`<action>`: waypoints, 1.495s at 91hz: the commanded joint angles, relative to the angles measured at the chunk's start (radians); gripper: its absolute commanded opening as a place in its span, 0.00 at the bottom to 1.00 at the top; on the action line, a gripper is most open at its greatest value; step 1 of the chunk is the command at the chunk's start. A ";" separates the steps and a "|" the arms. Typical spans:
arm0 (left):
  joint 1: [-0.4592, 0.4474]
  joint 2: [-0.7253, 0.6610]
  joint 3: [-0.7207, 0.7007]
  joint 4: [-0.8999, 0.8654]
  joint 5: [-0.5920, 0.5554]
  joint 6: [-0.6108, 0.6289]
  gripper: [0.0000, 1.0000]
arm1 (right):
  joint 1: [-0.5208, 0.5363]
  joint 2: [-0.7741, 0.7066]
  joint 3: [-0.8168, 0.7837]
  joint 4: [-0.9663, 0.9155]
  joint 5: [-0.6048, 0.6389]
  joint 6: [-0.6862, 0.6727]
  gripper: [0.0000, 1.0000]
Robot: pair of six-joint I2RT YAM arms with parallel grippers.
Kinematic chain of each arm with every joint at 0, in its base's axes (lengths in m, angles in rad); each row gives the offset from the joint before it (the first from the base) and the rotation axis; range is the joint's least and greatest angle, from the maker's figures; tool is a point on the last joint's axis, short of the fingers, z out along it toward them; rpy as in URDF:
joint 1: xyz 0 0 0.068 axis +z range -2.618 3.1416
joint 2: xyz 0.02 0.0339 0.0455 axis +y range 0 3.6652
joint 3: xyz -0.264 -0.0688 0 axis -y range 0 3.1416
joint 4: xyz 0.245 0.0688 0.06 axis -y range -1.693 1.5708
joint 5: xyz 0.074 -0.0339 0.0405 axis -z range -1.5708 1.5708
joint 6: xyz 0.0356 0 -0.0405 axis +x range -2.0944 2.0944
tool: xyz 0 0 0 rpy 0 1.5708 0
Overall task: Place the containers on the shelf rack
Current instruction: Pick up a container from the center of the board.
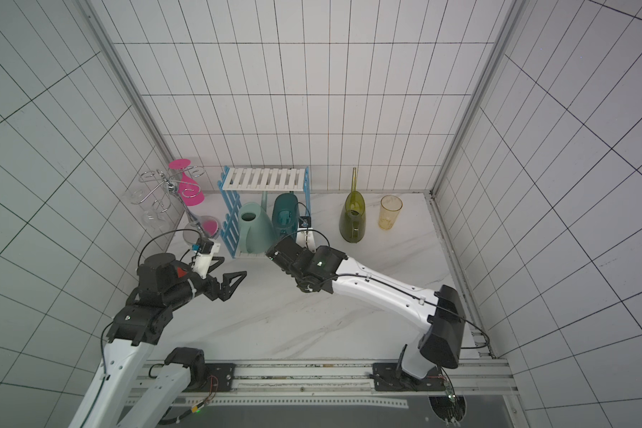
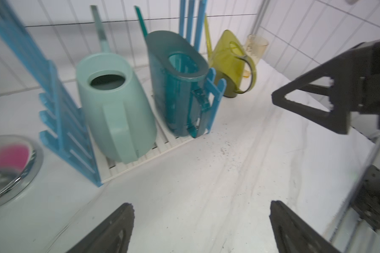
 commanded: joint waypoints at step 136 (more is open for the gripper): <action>-0.174 0.254 0.156 0.081 -0.023 0.026 0.99 | -0.759 0.539 0.296 0.057 -0.525 -0.489 0.62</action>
